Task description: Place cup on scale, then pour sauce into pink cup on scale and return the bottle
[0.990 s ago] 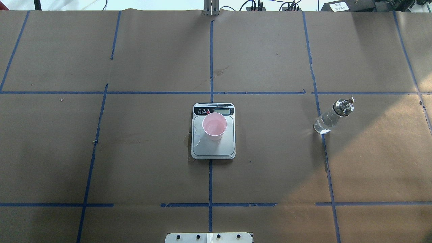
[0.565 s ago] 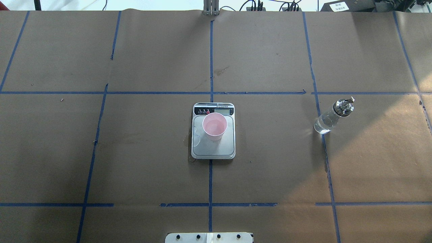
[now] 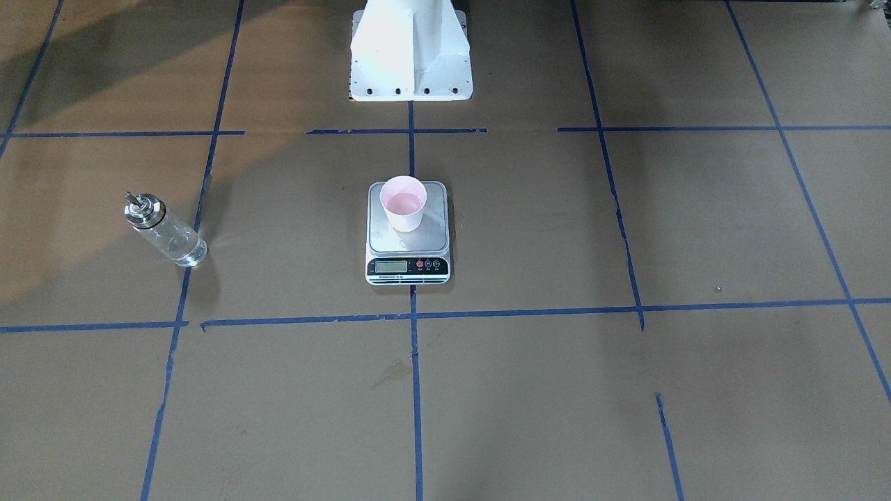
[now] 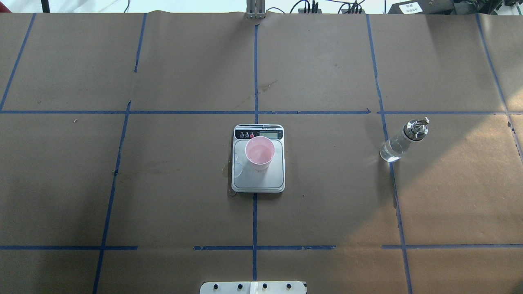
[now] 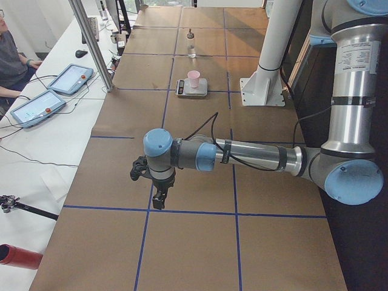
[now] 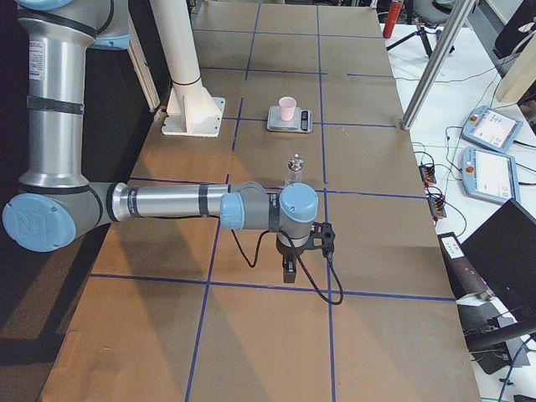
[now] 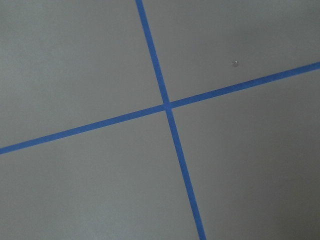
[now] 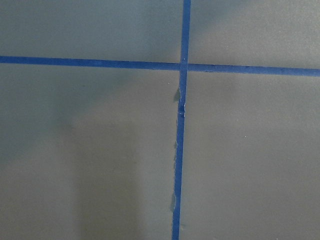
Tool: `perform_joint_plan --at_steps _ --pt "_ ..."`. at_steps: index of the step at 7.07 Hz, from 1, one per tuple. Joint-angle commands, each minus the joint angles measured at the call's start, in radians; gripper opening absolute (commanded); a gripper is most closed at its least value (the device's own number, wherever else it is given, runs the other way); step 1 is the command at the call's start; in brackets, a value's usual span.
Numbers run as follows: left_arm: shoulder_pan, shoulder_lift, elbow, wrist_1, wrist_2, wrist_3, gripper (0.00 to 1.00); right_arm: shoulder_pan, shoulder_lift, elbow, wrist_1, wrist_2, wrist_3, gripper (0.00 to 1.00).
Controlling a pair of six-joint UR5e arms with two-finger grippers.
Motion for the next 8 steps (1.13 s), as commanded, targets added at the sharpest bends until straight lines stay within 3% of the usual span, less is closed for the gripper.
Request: perform_joint_plan --at_steps 1,3,8 --pt "-0.034 0.006 0.068 -0.007 -0.017 0.110 1.00 0.015 0.003 -0.001 0.000 0.036 0.000 1.00" --pt "-0.034 0.009 0.109 -0.070 -0.038 0.115 1.00 0.018 0.003 0.003 0.002 0.036 -0.003 1.00" --pt "-0.032 0.000 0.100 -0.069 -0.035 0.103 1.00 0.018 0.005 -0.008 0.011 0.030 -0.003 1.00"
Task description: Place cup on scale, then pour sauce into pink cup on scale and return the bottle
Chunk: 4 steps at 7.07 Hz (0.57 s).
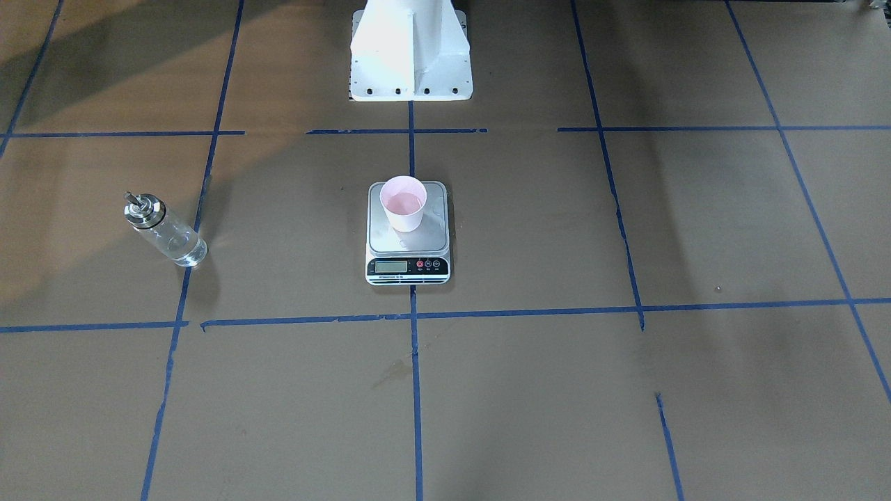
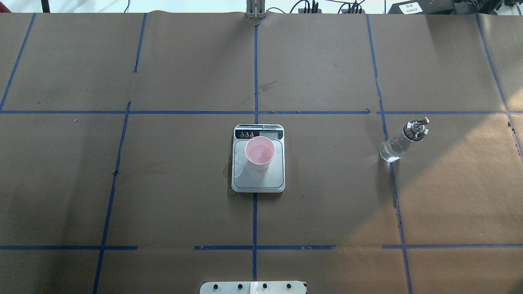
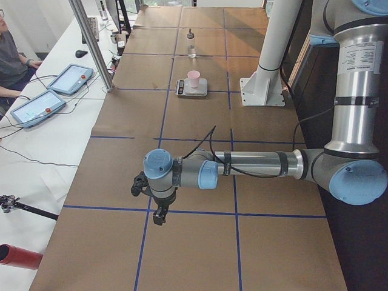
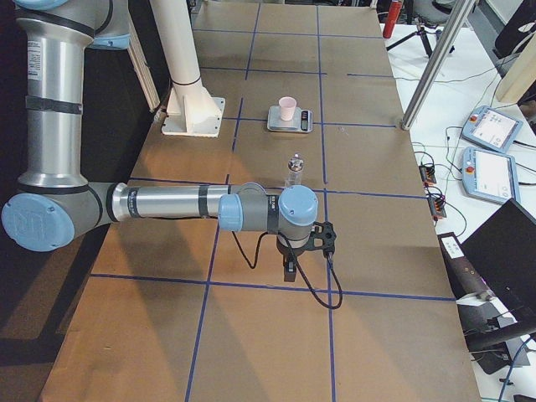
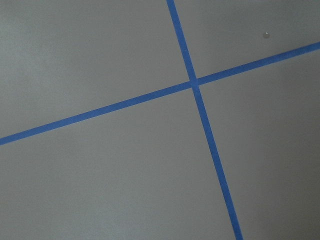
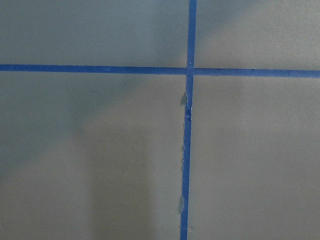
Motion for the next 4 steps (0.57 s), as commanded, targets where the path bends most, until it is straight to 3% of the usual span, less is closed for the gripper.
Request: perform_joint_plan --at_steps 1,2,4 --pt "0.000 -0.007 -0.004 -0.001 -0.001 -0.141 1.00 0.000 0.000 -0.022 0.042 -0.003 0.003 1.00" --pt "0.000 -0.013 -0.015 -0.002 -0.001 -0.279 1.00 0.000 0.000 -0.039 0.067 -0.003 0.005 1.00" --pt "0.000 -0.013 -0.016 -0.002 -0.001 -0.280 1.00 0.003 0.000 -0.040 0.068 -0.003 0.005 1.00"
